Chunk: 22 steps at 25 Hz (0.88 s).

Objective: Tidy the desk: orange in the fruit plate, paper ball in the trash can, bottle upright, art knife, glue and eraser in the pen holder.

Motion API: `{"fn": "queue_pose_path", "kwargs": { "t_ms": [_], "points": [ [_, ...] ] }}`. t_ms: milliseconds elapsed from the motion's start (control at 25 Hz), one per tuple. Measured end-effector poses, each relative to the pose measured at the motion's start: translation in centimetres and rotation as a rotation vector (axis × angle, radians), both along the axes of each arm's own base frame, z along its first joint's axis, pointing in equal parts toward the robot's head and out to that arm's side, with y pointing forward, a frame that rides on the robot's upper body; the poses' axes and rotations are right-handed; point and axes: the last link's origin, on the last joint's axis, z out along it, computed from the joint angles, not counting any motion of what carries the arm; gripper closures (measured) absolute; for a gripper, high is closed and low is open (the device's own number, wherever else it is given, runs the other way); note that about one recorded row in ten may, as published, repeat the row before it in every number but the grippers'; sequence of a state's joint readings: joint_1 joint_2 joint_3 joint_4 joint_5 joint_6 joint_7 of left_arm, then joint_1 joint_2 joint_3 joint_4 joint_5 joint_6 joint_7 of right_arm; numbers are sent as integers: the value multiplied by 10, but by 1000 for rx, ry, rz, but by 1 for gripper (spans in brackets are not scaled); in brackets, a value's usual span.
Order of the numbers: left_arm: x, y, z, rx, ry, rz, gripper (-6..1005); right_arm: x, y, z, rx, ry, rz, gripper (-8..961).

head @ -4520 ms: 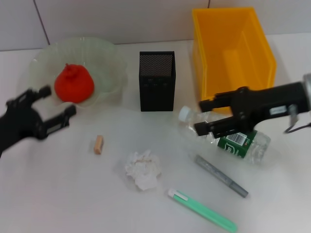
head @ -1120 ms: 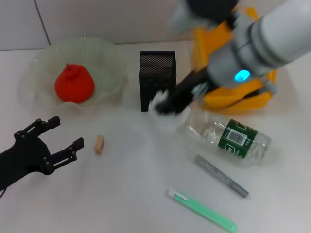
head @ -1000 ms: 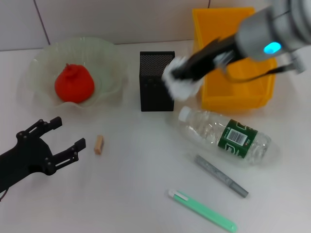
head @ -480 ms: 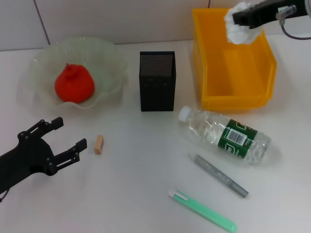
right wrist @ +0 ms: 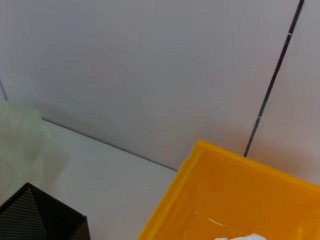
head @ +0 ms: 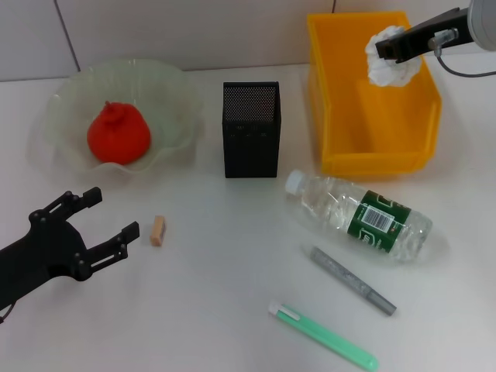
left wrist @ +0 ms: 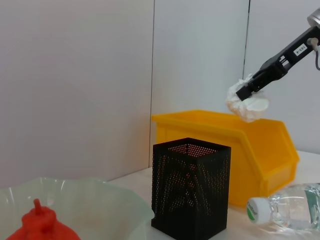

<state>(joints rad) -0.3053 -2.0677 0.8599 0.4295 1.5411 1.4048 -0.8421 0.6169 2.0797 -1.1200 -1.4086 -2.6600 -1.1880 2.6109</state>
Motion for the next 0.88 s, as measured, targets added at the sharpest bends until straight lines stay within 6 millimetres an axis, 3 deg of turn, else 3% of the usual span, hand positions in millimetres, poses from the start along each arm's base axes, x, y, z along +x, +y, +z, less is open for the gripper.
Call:
{"fn": "queue_pose_path", "kwargs": {
  "t_ms": [400, 680, 880],
  "points": [
    [1, 0, -1, -7, 4, -3, 143, 11, 2, -7, 4, -10, -21, 682],
    [1, 0, -2, -8, 5, -4, 143, -2, -10, 2, -49, -21, -14, 422],
    [1, 1, -2, -7, 6, -4, 142, -23, -41, 10, -191, -79, 1, 242]
  ]
}}
